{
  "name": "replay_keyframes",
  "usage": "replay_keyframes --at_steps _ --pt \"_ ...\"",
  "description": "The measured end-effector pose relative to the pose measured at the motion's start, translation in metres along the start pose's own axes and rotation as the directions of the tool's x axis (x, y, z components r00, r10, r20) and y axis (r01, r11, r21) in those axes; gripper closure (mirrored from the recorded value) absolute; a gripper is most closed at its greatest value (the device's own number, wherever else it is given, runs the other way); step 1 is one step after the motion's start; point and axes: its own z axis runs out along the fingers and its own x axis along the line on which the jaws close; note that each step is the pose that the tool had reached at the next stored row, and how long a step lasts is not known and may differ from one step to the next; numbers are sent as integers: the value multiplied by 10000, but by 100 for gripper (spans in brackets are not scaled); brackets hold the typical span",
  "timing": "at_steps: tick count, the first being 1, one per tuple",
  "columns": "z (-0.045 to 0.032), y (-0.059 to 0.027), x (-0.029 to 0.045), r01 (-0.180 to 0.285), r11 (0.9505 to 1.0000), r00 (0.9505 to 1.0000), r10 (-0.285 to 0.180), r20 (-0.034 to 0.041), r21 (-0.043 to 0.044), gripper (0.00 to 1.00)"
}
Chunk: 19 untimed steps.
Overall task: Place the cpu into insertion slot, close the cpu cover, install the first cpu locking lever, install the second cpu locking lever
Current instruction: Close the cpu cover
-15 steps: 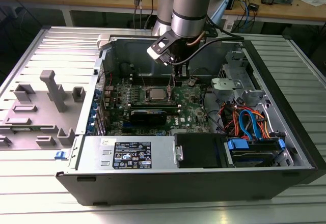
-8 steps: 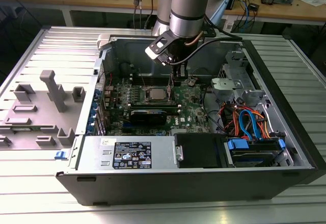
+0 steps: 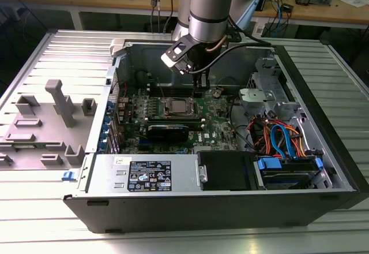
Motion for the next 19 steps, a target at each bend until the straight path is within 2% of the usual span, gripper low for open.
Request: replay_keyframes --at_steps 4,7,13,16,19 --pt "9 -24 0 10 10000 10000 -10 -5 0 89" --pt "19 -76 1 13 10000 10000 -13 -36 -2 89" --pt "48 -147 -2 24 10000 10000 -24 -43 -1 89" --pt "80 -201 -4 33 10000 10000 -33 -51 -1 89" --pt "122 -298 -5 38 10000 10000 -38 -68 2 89"
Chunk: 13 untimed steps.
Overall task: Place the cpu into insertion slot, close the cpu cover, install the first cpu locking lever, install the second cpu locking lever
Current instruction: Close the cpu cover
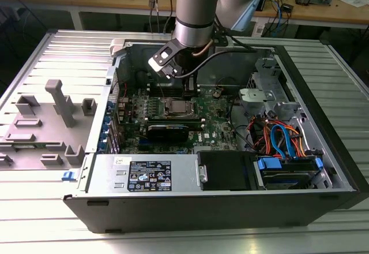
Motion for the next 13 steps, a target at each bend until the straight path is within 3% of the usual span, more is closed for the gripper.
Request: replay_keyframes --at_steps 13 --pt "134 -352 3 101 9999 9999 -101 -26 2 89"
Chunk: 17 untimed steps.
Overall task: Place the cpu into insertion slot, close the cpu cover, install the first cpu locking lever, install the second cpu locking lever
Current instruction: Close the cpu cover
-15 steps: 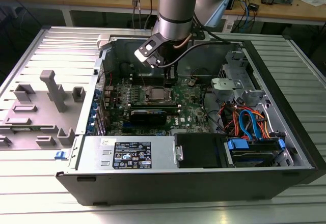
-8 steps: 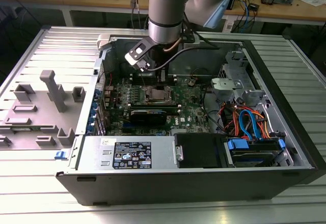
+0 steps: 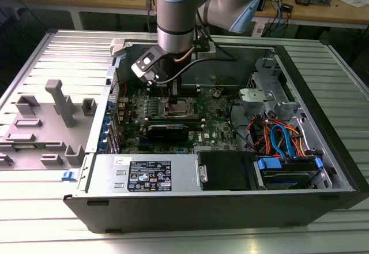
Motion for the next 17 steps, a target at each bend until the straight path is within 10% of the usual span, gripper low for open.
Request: replay_keyframes --at_steps 17 --pt "130 -52 -6 523 9986 9986 -523 3 11 89"
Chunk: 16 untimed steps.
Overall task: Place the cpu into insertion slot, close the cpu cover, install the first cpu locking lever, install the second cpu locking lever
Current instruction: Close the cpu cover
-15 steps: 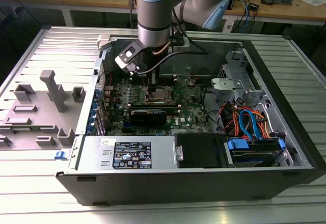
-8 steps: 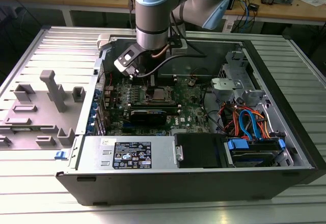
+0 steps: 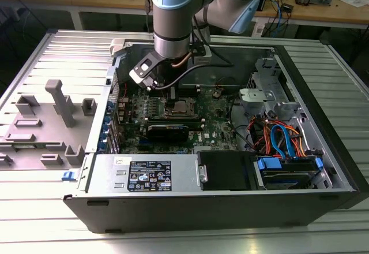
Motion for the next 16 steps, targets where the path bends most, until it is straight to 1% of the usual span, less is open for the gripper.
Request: replay_keyframes --at_steps 4,7,9,14,16 --pt "-18 8 0 -1 10000 10000 1 -3 -2 89" --pt "-17 53 -4 0 10000 10000 0 8 -1 89" --pt "-17 94 -7 1 10000 10000 -1 22 0 89" --pt "-16 238 -19 1 10000 10000 -1 69 4 89" --pt "-17 269 -23 0 10000 10000 0 74 4 89"
